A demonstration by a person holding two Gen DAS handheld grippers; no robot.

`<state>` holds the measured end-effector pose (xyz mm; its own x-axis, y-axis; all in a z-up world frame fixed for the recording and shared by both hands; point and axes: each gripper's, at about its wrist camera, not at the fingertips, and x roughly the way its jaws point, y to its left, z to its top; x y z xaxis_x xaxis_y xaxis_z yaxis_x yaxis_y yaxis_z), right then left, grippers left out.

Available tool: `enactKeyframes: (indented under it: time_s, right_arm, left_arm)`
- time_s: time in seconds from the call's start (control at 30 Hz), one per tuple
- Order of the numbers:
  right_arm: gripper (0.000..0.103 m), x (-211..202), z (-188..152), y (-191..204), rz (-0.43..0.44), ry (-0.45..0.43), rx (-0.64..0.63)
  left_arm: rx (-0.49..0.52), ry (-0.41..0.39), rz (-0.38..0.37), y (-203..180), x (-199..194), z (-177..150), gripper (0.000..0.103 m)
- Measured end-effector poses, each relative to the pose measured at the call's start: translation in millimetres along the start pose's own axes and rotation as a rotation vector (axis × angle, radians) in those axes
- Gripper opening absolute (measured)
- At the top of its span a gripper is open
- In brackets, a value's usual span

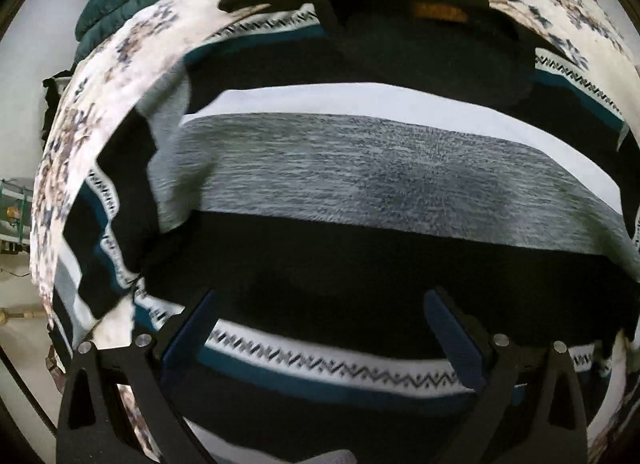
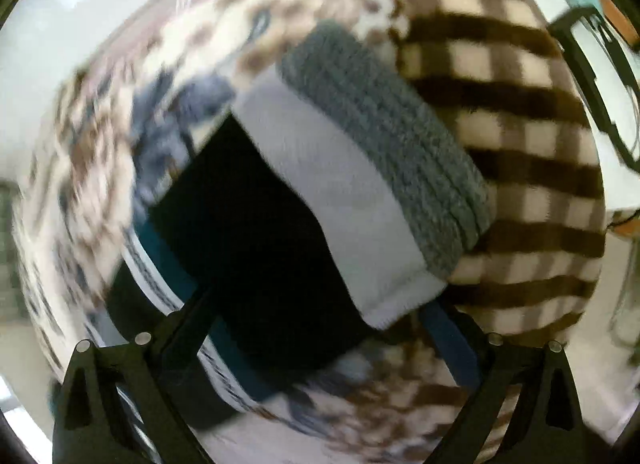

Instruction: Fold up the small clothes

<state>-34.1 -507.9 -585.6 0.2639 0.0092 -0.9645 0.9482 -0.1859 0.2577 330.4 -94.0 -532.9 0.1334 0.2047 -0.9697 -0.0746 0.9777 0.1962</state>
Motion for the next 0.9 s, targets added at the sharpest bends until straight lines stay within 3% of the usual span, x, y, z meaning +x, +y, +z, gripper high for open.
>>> enactKeyframes:
  time_s: [0.03,0.1,0.13,0.2,0.23,0.4,0.57,0.73,0.83,0.9]
  right_arm:
    - [0.088,-1.7,1.0,-1.7,0.019,-0.020,0.023]
    - [0.060,-4.9,5.2,-4.1,0.040,-0.045,0.060]
    - [0.053,-5.9,7.4,-4.8,0.046,-0.053,0.070]
    - [0.011,-9.6,13.4,-1.6,0.039,-0.073,0.071]
    - [0.007,-12.6,16.6,0.4,0.025,-0.096,0.061]
    - [0.006,-53.3,15.7,49.5,0.006,-0.198,-0.093]
    - [0.006,-111.8,-33.6,140.1,-0.015,-0.320,-0.449]
    - [0.006,-136.4,-151.8,255.7,0.078,-0.344,-0.948]
    - [0.006,-114.4,-261.0,316.2,0.126,-0.289,-1.297]
    - [0.006,-90.6,-339.7,335.6,0.148,-0.261,-1.509]
  left_arm:
    - [0.006,-0.003,-0.002,-0.8,0.8,1.8,0.103]
    - [0.013,-0.016,-0.009,-1.6,-0.6,6.3,0.103]
    - [0.013,-0.023,-0.013,-0.4,-2.9,8.7,0.103]
    - [0.009,-0.035,-0.024,1.5,-7.5,13.7,0.103]
    - [0.007,-0.040,-0.029,3.3,-9.9,15.5,0.103]
    - [-0.009,-0.059,-0.035,17.1,-15.8,23.5,0.103]
    - [-0.029,-0.064,0.005,50.9,-12.3,20.9,0.103]
    - [-0.086,-0.030,0.084,106.7,0.4,10.1,0.103]
    - [-0.139,-0.023,0.116,140.5,5.9,4.7,0.103]
    - [-0.183,-0.022,0.130,164.4,8.5,0.8,0.103]
